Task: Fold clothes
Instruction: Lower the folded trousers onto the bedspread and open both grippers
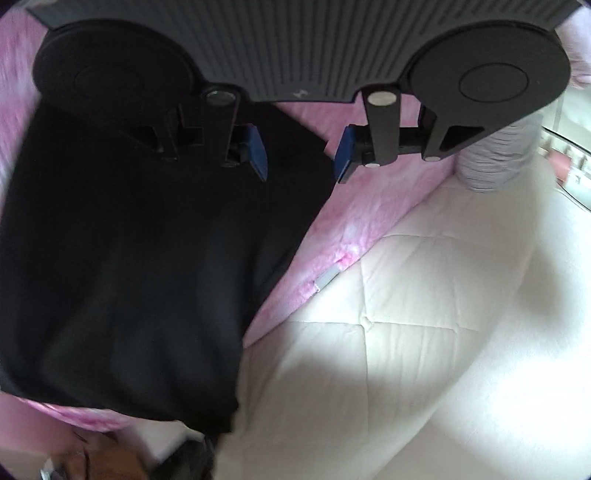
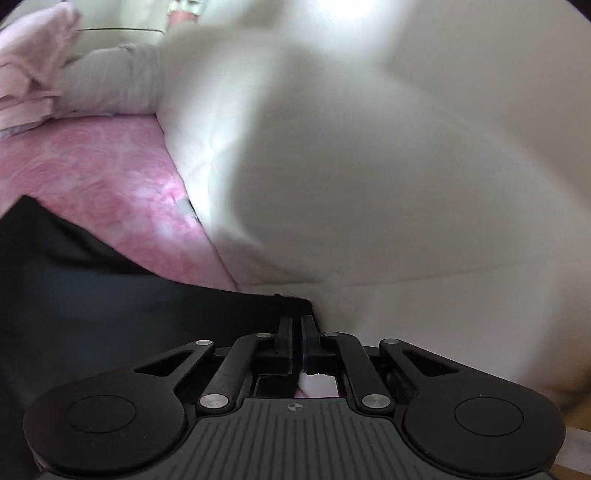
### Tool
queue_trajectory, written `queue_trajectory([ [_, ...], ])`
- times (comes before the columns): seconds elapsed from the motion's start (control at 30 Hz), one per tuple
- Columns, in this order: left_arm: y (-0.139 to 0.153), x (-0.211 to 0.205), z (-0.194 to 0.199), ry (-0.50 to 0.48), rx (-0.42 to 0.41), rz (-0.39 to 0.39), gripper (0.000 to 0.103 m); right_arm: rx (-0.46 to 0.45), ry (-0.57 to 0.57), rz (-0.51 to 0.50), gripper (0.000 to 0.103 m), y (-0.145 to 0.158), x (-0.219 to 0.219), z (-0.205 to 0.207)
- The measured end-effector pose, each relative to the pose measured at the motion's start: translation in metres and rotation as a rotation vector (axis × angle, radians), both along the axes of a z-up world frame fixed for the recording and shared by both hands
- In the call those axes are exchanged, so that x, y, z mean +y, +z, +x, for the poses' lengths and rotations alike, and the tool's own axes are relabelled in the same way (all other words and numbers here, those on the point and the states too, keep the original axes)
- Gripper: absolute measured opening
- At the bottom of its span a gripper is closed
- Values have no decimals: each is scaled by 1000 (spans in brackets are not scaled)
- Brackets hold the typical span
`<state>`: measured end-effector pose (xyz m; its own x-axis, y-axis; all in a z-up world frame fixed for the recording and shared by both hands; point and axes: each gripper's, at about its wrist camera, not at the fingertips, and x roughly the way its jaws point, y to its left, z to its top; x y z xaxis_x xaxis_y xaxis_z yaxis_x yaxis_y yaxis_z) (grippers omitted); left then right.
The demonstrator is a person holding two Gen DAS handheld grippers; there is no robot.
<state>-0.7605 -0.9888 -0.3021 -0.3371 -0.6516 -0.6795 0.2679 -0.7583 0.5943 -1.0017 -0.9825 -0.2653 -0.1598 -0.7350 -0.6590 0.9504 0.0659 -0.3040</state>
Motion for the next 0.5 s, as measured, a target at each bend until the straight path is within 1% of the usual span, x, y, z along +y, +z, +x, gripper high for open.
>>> queue_trajectory([
  [0.03, -1, -9, -6, 9, 8, 5, 37, -25, -4, 45, 5, -14, -20, -7],
  [0.13, -3, -36, -23, 37, 34, 21, 39, -51, -11, 99, 5, -47, -50, -20],
  [0.17, -4, -45, -28, 47, 42, 26, 41, -45, -7, 100, 5, -45, -49, -20],
  [0.2, -4, -48, -30, 56, 49, 35, 43, -61, -16, 99, 5, -41, -40, -19],
  [0.27, -2, -46, -23, 73, 61, 58, 44, -107, -49, 90, 5, -32, -32, -26],
  [0.3, -1, -45, -20, 81, 67, 69, 45, -113, -56, 66, 5, -27, -13, -26],
  [0.37, 2, -43, -14, 98, 79, 92, 45, -100, -55, 25, 5, -16, 2, -27],
  [0.43, 4, -41, -8, 115, 91, 115, 46, -113, -47, 51, 5, -19, 1, -20],
  [0.5, 6, -39, -2, 132, 103, 138, 45, -142, -62, 52, 5, -16, 12, -20],
])
